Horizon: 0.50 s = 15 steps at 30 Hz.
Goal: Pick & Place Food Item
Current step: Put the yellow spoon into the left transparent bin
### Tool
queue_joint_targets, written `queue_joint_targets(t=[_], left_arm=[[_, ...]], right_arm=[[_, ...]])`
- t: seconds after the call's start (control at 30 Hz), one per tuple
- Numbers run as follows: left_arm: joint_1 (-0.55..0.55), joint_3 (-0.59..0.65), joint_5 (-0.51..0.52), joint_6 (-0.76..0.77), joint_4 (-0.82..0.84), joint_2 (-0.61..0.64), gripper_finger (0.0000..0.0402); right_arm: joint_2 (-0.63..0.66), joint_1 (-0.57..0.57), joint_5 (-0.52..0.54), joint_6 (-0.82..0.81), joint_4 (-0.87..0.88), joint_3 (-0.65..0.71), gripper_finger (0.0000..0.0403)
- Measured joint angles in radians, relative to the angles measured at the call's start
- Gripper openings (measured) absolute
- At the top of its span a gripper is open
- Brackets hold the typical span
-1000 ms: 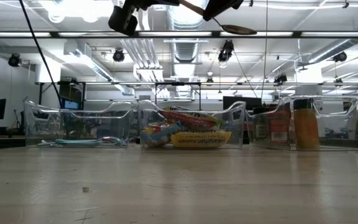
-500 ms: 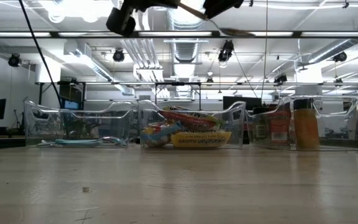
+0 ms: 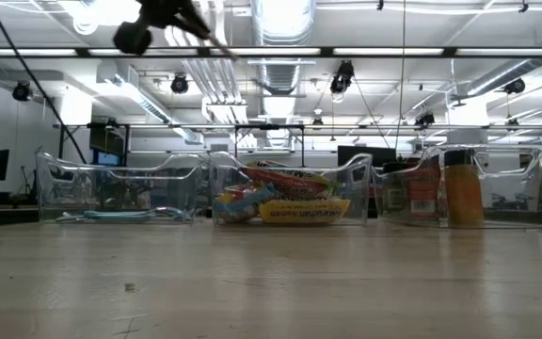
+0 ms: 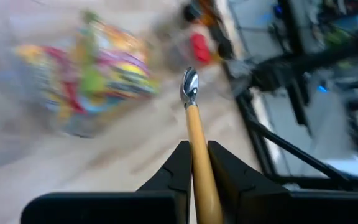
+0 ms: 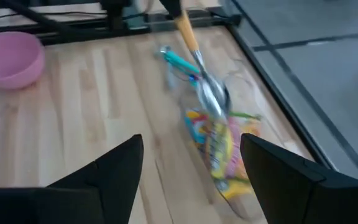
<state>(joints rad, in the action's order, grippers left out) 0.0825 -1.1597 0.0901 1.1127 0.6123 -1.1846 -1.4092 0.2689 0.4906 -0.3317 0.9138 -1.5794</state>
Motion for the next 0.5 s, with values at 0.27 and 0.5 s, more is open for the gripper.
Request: queue_joint_targets(t=[0.27, 0.5], left_arm=[[0.101, 0.002, 0.083, -0.159, 0.221, 0.154, 0.0032], [0.164, 0.006, 0.135, -0.182, 0.356, 0.223, 0.0032]], right_arm=[[0.118, 0.01, 0.063, -0.201, 0.184, 0.005, 0.0267], [0.232, 0.01, 0.063, -0.273, 0.139, 0.095, 0.0267]])
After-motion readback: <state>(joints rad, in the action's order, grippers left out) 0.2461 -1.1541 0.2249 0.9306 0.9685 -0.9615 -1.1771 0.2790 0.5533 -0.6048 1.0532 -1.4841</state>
